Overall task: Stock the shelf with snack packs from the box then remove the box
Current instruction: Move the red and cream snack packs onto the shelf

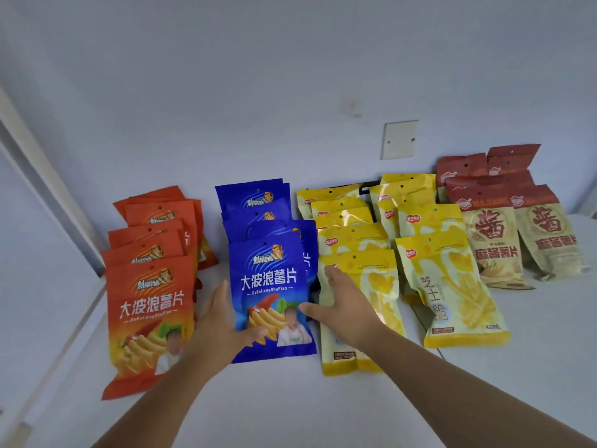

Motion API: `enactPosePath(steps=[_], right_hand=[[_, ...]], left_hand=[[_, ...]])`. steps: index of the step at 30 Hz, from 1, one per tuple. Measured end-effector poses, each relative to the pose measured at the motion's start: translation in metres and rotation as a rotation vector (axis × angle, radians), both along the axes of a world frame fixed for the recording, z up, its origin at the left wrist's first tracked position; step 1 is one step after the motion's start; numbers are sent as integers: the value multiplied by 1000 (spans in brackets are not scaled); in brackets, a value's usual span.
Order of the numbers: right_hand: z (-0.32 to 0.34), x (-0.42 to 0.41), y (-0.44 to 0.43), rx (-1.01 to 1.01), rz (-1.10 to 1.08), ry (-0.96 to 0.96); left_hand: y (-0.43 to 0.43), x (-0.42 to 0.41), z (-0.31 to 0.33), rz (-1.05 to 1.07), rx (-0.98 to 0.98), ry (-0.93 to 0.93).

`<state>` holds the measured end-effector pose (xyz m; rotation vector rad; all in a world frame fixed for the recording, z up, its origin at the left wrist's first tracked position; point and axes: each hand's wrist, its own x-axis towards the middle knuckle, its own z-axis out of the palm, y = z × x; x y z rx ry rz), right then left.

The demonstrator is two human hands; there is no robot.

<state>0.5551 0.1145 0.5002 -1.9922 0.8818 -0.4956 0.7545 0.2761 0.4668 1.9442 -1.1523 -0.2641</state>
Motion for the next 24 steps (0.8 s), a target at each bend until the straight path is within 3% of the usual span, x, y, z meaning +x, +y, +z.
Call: enactPosePath(steps=[9, 17, 24], right_hand=[[-11, 73, -22, 214, -112, -151], [-14, 86, -30, 189, -147, -142], [-7, 73, -34, 7, -149, -40]], left_hand=[[-28, 39, -21, -86, 53, 153], [-39, 41, -29, -62, 28, 208], [-39, 41, -18, -31, 40, 29]])
